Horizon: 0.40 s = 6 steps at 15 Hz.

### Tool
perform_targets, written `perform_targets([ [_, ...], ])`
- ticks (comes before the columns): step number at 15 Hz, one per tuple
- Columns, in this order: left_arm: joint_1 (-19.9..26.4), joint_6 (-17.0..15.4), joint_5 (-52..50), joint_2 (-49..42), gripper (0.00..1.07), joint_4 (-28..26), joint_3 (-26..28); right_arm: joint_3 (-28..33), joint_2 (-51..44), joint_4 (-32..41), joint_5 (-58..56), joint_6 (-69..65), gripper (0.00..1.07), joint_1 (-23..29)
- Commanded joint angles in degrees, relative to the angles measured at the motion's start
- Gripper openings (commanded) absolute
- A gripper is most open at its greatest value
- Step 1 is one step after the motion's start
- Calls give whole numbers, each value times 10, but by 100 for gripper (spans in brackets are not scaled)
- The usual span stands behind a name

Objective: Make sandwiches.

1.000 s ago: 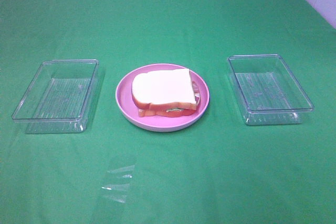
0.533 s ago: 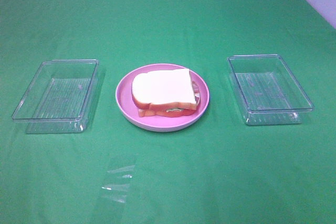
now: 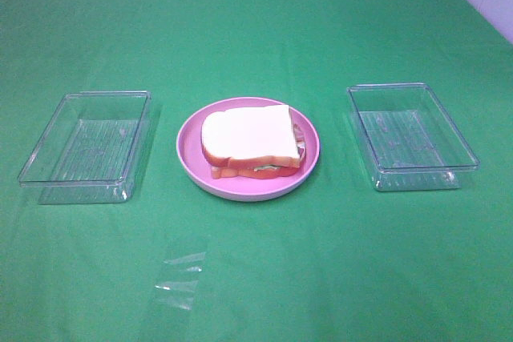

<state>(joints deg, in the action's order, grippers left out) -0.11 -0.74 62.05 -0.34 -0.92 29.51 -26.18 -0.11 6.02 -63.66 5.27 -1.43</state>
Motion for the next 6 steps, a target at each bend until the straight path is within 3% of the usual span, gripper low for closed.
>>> perform_targets([
  [1,1,1,-6,-9,86,1,0,2,-12,1,2,0,96,-1],
  [6,1,1,-6,-9,86,1,0,2,-12,1,2,0,96,-1],
])
